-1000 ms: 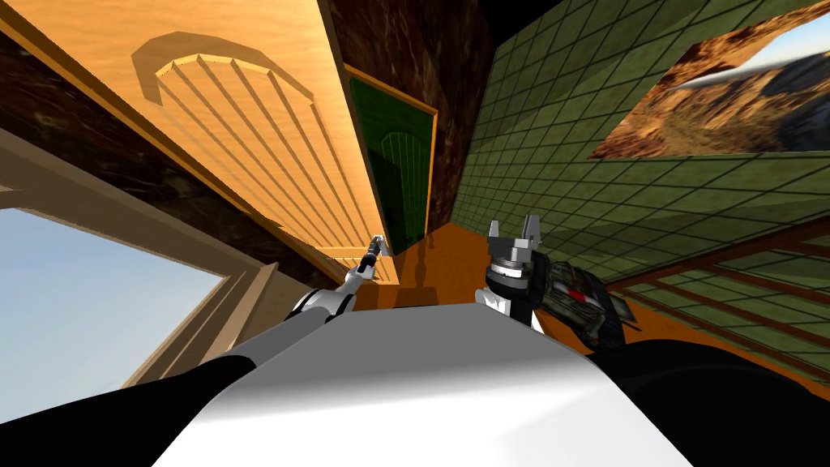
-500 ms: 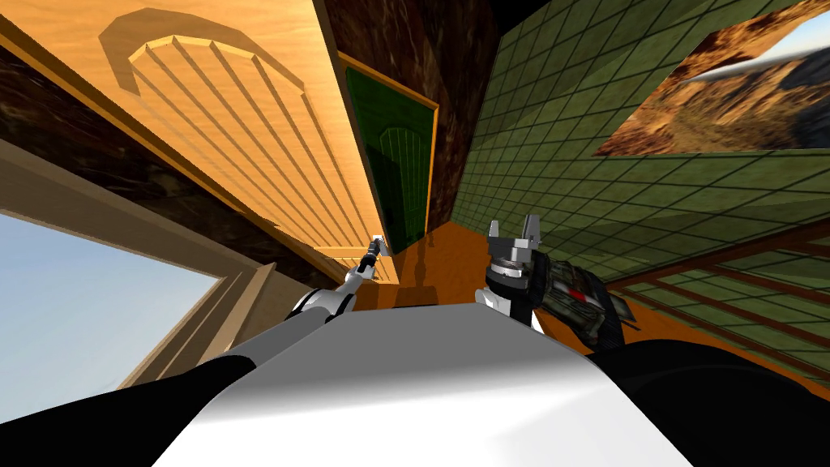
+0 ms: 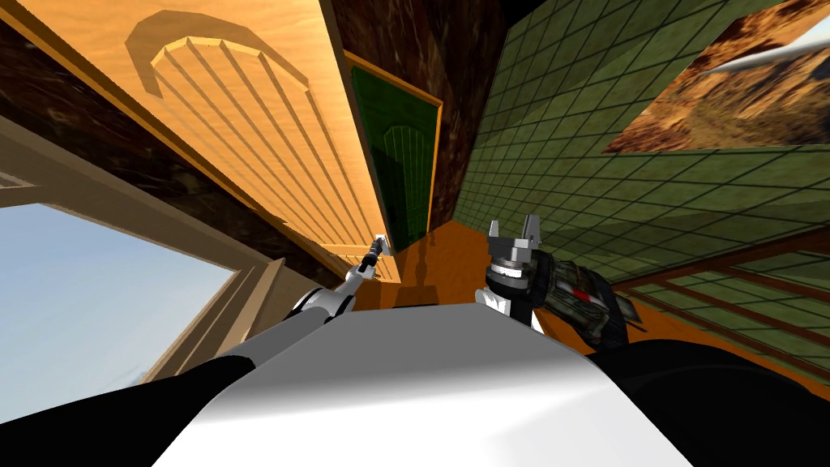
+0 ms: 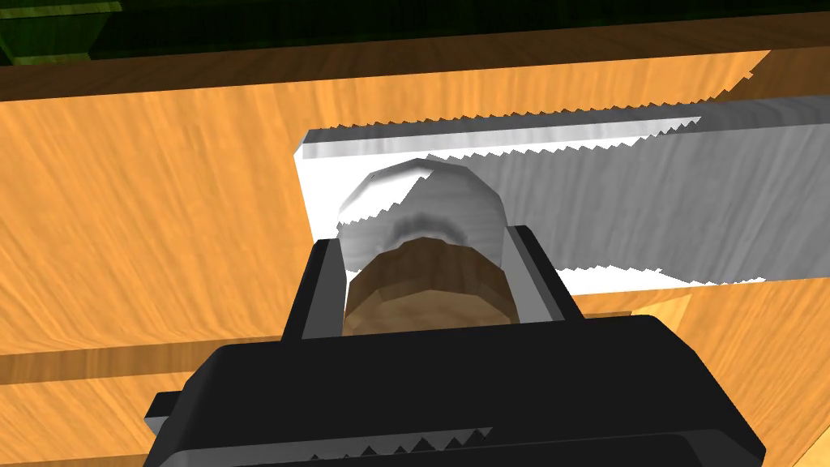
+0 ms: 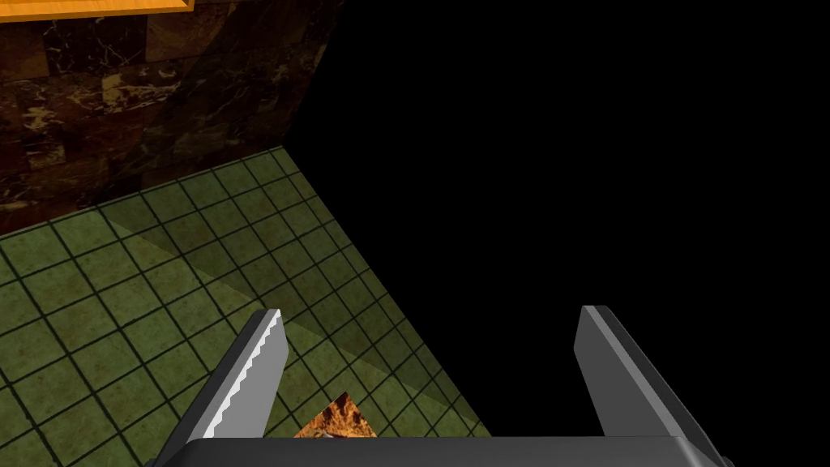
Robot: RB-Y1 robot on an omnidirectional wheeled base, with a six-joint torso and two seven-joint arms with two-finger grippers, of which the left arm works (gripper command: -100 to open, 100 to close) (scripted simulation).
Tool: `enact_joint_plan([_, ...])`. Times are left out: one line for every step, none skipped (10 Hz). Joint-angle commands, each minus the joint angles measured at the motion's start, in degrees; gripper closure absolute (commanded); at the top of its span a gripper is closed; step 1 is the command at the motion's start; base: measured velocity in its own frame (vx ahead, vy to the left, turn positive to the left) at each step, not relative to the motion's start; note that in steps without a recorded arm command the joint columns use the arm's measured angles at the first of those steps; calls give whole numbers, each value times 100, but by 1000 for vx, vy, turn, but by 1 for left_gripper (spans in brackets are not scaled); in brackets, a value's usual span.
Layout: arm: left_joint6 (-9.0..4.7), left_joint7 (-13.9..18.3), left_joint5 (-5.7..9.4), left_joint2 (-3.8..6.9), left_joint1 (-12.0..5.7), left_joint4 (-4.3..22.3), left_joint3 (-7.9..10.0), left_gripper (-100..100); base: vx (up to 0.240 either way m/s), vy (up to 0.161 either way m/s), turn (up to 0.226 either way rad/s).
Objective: Pull the door open
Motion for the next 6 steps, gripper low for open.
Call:
enact_joint_plan([-88, 232, -94, 77, 18, -9, -208, 100, -109, 48, 93])
enact_joint_plan([-126, 366, -156, 112, 24, -46, -345, 100, -107, 34, 99])
enact_joint_plan([-165, 503, -220, 148, 31, -83, -486, 100, -116, 55, 106])
enact_joint_plan([-204, 641, -283, 183, 37, -121, -627, 100, -110, 72, 84])
enact_joint_plan([-204, 641, -283, 183, 37, -121, -627, 100, -60, 53, 22])
enact_joint_plan([-204, 641, -283, 183, 37, -121, -627, 100, -21, 24, 4])
